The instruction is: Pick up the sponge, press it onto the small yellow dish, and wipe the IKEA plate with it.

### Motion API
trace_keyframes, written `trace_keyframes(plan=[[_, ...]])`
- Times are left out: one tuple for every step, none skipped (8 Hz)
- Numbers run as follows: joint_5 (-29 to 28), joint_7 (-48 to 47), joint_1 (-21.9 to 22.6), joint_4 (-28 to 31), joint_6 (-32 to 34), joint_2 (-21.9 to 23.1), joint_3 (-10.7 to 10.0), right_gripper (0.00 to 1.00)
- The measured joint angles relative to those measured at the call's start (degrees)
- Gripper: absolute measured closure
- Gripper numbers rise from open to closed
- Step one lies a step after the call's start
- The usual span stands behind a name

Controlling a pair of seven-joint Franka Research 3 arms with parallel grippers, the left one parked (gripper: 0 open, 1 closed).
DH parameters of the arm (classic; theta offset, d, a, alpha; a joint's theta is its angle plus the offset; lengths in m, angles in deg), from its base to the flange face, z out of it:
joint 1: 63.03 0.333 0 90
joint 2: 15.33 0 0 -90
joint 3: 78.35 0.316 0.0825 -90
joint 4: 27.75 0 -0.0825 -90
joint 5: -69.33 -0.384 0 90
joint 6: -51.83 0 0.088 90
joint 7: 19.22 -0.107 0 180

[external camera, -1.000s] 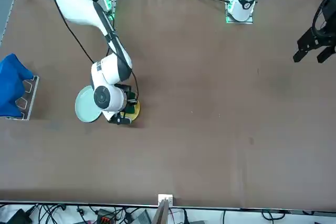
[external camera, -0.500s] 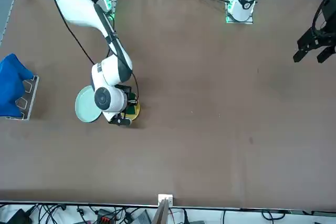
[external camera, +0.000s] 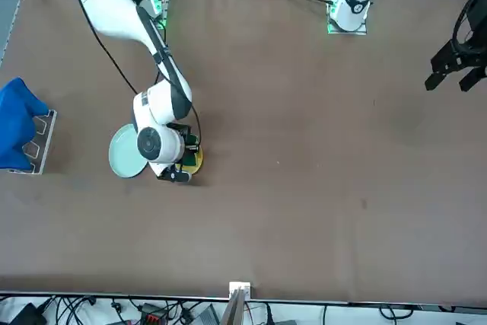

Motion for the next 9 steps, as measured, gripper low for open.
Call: trace_keyframes(plan=[[0.0,0.0,0.0,-0.1,0.0,-0.1,0.0,0.59],[0.0,0.0,0.0,-0.3,0.0,-0.1,0.0,0.59],[0.0,0.0,0.0,-0.4,0.0,-0.2,0.0,0.59],[0.0,0.0,0.0,-0.5,0.0,-0.2,0.0,0.59],[0.0,0.0,0.0,-0.8,0.2,-0.2,0.0,0.6],[0.0,0.0,0.0,-1.5,1.1,-0.3,0.0,0.6],[0.0,0.0,0.0,-2.9,2.9,-0.3,0.0,0.6],[0.0,0.0,0.0,-4.4,4.8,-0.3,0.0,0.6],[0.0,0.0,0.0,-5.7,6.2,-0.3,-0.1,0.6]])
